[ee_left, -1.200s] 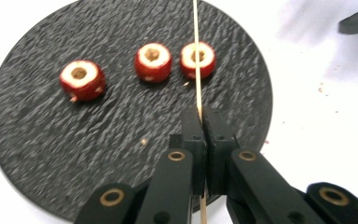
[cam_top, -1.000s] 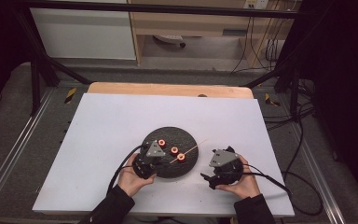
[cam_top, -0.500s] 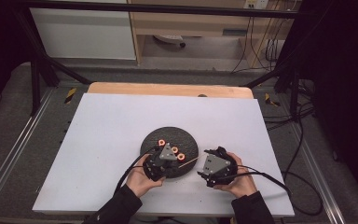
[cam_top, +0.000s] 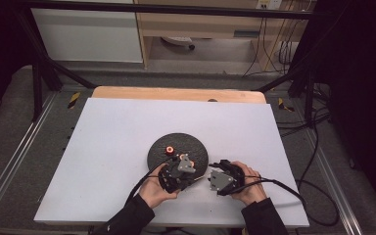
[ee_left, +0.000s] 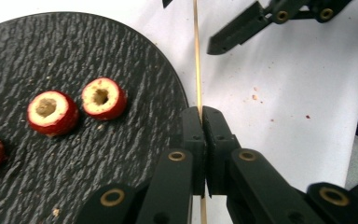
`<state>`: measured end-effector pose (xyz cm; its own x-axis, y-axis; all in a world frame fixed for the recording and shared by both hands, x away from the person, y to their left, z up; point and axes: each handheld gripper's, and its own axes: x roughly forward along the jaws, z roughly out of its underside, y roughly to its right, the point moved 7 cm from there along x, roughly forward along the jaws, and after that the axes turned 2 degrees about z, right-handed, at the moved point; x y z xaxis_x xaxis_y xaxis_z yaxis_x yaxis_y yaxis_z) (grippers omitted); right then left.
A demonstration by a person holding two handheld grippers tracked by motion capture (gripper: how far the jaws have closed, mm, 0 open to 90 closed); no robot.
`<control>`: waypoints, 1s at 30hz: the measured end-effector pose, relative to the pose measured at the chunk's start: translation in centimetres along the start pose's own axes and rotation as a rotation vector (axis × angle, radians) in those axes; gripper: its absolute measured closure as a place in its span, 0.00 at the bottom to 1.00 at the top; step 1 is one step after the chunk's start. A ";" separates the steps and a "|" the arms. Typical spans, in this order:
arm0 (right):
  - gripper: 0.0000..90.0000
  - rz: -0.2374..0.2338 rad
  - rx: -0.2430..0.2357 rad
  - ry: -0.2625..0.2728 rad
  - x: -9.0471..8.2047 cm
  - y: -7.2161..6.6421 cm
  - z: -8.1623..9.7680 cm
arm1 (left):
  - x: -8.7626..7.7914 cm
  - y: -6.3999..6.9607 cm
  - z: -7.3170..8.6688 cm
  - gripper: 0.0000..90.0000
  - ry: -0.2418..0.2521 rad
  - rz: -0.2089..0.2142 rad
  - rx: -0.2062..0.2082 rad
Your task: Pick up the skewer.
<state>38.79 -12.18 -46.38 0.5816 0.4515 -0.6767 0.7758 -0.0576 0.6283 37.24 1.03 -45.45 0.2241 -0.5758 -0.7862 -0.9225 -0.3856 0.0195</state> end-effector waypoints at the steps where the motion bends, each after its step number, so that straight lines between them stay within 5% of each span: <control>1: 0.66 -0.005 -0.033 -0.001 0.1 0.0 0.0 | 0.1 0.1 -0.1 0.98 -0.001 0.004 0.002; 17: 0.94 -0.053 -0.201 -0.027 0.4 -1.0 0.4 | 0.6 0.7 -0.4 0.98 -0.012 0.024 0.022; 30: 0.98 -0.064 -0.281 -0.039 0.2 -1.2 0.3 | 0.6 0.5 -0.2 0.97 -0.037 0.042 0.023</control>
<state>38.07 -12.24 -47.39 0.5471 0.4115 -0.7289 0.7160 0.2210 0.6622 36.96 0.32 -45.80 0.1737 -0.5641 -0.8072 -0.9380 -0.3445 0.0389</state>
